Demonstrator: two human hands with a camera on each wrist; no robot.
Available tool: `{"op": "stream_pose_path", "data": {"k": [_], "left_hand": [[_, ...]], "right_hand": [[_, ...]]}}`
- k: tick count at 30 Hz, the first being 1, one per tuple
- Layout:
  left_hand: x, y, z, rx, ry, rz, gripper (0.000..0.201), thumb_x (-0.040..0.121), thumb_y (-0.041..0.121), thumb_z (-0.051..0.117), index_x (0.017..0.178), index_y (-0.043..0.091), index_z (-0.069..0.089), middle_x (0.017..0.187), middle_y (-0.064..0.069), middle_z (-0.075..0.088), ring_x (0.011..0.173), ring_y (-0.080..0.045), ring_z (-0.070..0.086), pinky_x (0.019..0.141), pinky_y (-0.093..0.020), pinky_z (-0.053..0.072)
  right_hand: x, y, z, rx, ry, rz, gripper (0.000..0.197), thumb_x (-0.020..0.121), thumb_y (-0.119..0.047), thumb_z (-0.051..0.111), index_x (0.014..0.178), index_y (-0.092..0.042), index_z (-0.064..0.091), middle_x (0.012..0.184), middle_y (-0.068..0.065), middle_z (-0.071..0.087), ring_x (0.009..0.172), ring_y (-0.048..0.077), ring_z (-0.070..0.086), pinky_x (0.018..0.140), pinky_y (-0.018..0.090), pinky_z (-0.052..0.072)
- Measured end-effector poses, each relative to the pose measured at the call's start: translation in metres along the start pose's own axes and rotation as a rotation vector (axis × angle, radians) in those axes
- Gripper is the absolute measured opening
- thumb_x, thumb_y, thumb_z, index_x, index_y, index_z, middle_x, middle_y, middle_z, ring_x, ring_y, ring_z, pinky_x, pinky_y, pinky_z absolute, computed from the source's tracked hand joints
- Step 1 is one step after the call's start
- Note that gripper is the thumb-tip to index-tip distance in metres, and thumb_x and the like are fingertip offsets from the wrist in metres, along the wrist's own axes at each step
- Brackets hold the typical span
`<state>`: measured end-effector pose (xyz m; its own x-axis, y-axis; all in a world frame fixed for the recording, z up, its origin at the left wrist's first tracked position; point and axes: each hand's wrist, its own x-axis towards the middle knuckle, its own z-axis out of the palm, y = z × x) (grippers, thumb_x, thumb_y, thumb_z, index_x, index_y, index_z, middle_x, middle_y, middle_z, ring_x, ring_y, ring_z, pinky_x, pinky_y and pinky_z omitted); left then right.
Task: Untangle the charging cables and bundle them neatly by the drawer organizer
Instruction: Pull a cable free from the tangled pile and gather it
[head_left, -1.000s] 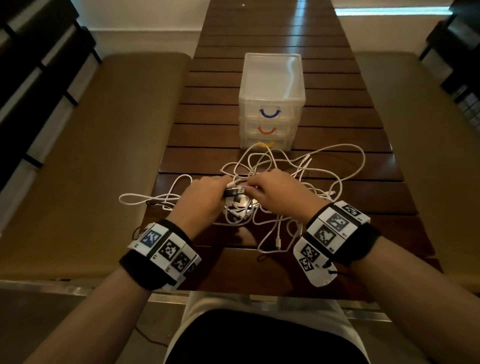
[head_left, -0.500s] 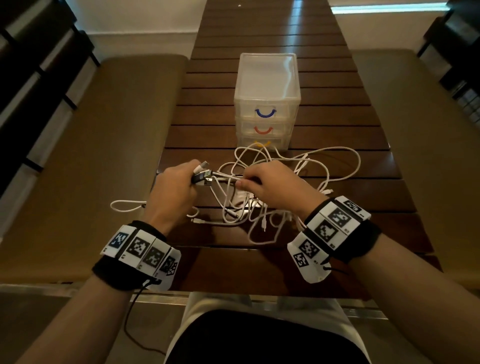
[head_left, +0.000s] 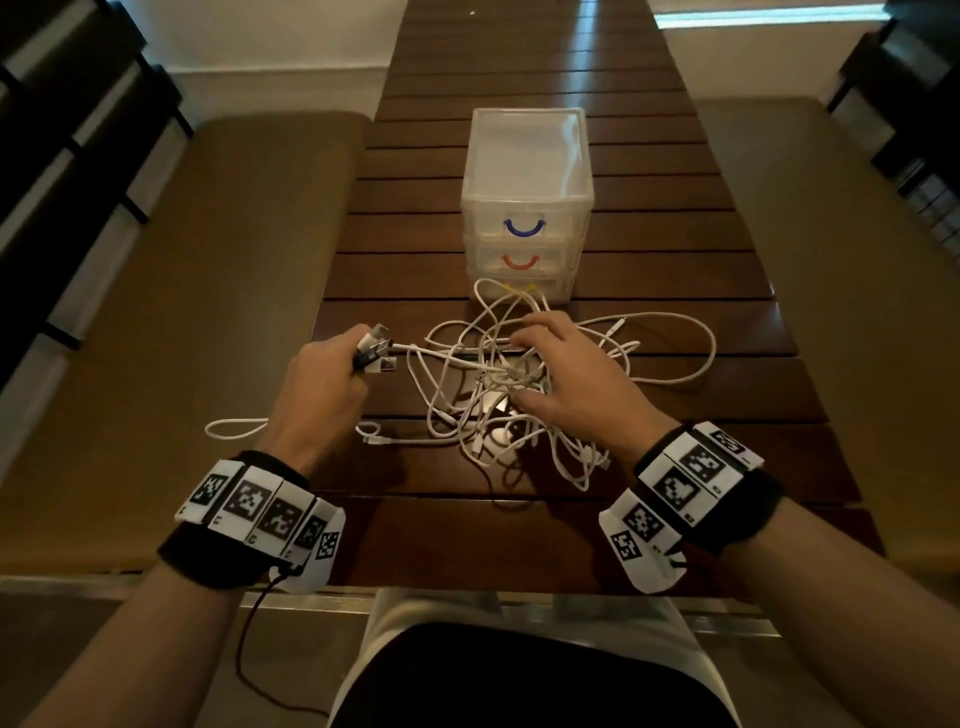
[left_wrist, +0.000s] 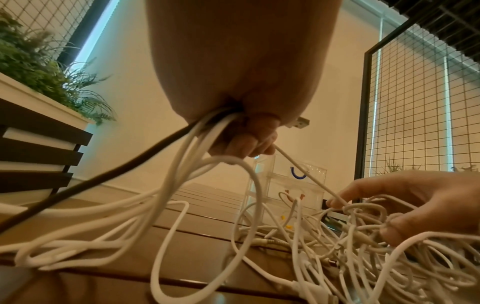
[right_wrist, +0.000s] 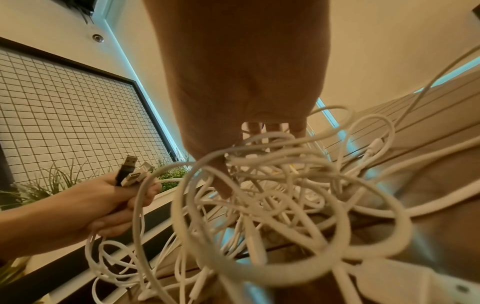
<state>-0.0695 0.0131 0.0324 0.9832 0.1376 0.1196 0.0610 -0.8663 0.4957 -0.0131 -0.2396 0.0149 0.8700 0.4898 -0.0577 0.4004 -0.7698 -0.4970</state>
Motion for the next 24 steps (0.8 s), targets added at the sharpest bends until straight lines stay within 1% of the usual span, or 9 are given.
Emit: {"op": "stream_pose_path", "data": {"k": [2, 3, 5, 7, 11, 14, 17, 20, 24], "left_hand": [[-0.001, -0.001, 0.0, -0.01, -0.004, -0.013, 0.019, 0.093, 0.0, 0.051, 0.097, 0.014, 0.063, 0.078, -0.005, 0.061, 0.072, -0.022, 0.056, 0.059, -0.034, 0.043], [-0.001, -0.002, 0.0, -0.018, -0.009, -0.018, 0.019, 0.093, 0.0, 0.052, 0.095, 0.016, 0.062, 0.078, -0.003, 0.061, 0.072, -0.021, 0.056, 0.058, -0.032, 0.042], [-0.001, -0.005, 0.001, -0.043, 0.005, -0.011, 0.022, 0.092, -0.001, 0.053, 0.09, 0.019, 0.061, 0.075, -0.001, 0.06, 0.07, -0.019, 0.056, 0.056, -0.03, 0.04], [-0.002, -0.007, 0.0, -0.074, 0.02, -0.008, 0.024, 0.092, -0.001, 0.054, 0.087, 0.022, 0.06, 0.075, -0.001, 0.061, 0.07, -0.019, 0.056, 0.056, -0.03, 0.04], [-0.005, -0.004, -0.002, -0.102, 0.044, -0.018, 0.022, 0.091, -0.003, 0.053, 0.091, 0.017, 0.062, 0.076, 0.0, 0.061, 0.07, -0.016, 0.055, 0.057, -0.026, 0.035], [-0.008, 0.002, -0.006, -0.152, 0.077, -0.017, 0.017, 0.091, -0.003, 0.053, 0.086, 0.009, 0.063, 0.072, 0.005, 0.059, 0.068, -0.014, 0.054, 0.057, -0.027, 0.036], [-0.011, 0.004, -0.007, -0.227, 0.122, -0.016, 0.02, 0.092, -0.002, 0.053, 0.08, 0.013, 0.061, 0.071, 0.006, 0.058, 0.066, -0.008, 0.052, 0.058, -0.024, 0.037], [-0.011, 0.003, -0.006, -0.287, 0.155, -0.034, 0.021, 0.092, 0.0, 0.054, 0.08, 0.014, 0.061, 0.073, -0.002, 0.061, 0.068, -0.015, 0.055, 0.06, -0.03, 0.042], [-0.01, 0.0, -0.002, -0.314, 0.154, -0.069, 0.027, 0.091, -0.004, 0.054, 0.076, 0.017, 0.06, 0.073, -0.003, 0.061, 0.067, -0.014, 0.053, 0.06, -0.027, 0.041]], "right_hand": [[-0.002, 0.001, 0.001, 0.007, 0.026, 0.033, 0.053, 0.083, -0.036, 0.073, 0.131, -0.023, 0.055, 0.152, -0.005, 0.031, 0.126, 0.017, 0.049, 0.1, 0.036, 0.047], [-0.003, 0.001, 0.002, 0.001, 0.034, 0.04, 0.049, 0.084, -0.037, 0.073, 0.128, -0.023, 0.056, 0.148, -0.004, 0.037, 0.124, 0.016, 0.05, 0.097, 0.034, 0.047], [-0.003, 0.002, 0.004, -0.016, 0.04, 0.061, 0.045, 0.086, -0.036, 0.071, 0.126, -0.023, 0.056, 0.13, -0.004, 0.056, 0.119, 0.016, 0.05, 0.093, 0.031, 0.044], [-0.002, 0.002, 0.006, -0.029, 0.061, 0.083, 0.043, 0.087, -0.035, 0.069, 0.125, -0.022, 0.056, 0.116, -0.005, 0.064, 0.114, 0.017, 0.049, 0.088, 0.03, 0.042], [-0.002, 0.001, 0.013, -0.08, 0.116, 0.1, 0.036, 0.088, -0.034, 0.067, 0.121, -0.023, 0.056, 0.097, -0.006, 0.062, 0.103, 0.017, 0.051, 0.079, 0.03, 0.041], [-0.003, -0.002, 0.013, -0.135, 0.135, 0.102, 0.033, 0.088, -0.035, 0.067, 0.117, -0.024, 0.056, 0.092, -0.004, 0.063, 0.096, 0.018, 0.054, 0.078, 0.034, 0.048], [-0.002, -0.004, 0.011, -0.187, 0.141, 0.094, 0.027, 0.089, -0.033, 0.067, 0.112, -0.024, 0.056, 0.09, -0.002, 0.064, 0.09, 0.019, 0.056, 0.075, 0.035, 0.049], [-0.001, -0.007, 0.009, -0.234, 0.139, 0.09, 0.022, 0.089, -0.031, 0.066, 0.107, -0.023, 0.056, 0.083, -0.003, 0.064, 0.08, 0.018, 0.059, 0.07, 0.033, 0.049], [0.001, -0.008, 0.011, -0.281, 0.154, 0.092, 0.019, 0.086, -0.027, 0.068, 0.102, -0.024, 0.057, 0.075, -0.007, 0.064, 0.072, 0.017, 0.062, 0.078, 0.039, 0.051]]}}
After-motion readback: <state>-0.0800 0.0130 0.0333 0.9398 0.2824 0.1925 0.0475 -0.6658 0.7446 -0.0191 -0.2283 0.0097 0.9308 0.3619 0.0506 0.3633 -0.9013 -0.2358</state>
